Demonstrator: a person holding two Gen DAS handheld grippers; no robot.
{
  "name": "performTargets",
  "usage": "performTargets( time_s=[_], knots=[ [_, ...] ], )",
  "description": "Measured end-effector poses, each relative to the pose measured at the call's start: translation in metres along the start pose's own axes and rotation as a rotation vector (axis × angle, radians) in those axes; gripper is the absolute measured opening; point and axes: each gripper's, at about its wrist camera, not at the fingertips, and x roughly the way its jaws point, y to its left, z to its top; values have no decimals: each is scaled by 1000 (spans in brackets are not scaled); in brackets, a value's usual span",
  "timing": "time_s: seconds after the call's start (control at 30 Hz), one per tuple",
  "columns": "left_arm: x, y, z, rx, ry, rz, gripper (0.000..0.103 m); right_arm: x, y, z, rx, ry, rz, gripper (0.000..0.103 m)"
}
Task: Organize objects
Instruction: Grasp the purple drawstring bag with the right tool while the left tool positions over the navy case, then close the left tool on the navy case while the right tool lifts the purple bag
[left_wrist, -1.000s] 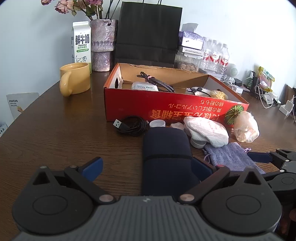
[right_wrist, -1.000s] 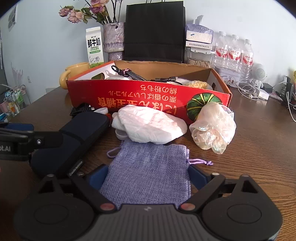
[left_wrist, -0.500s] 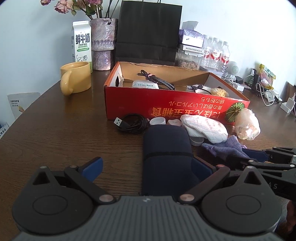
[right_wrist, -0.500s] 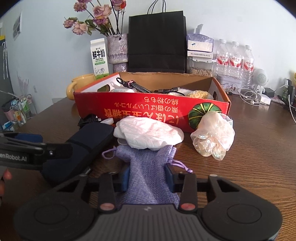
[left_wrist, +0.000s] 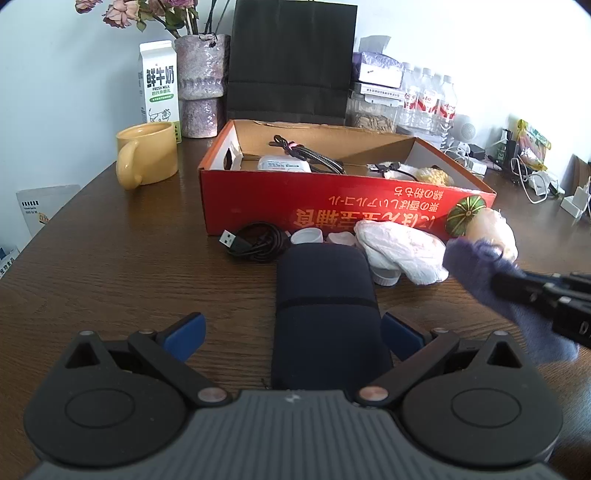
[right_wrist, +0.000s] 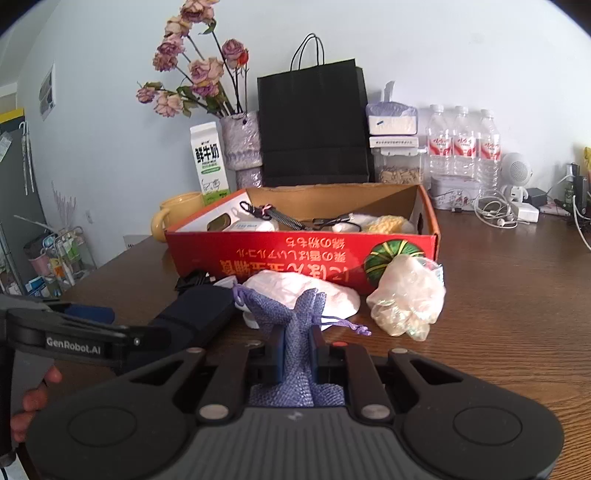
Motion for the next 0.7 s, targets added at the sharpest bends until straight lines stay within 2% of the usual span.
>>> performTargets(
  time_s=[0.3,0.7],
  knots=[
    [13,-9,1,12,34,-6,103,-6,-9,0,1,-35,-20,12],
    [39,-17,11,-25,73,10,103,-2,-8,-6,-16,-53,-14,12]
  ],
)
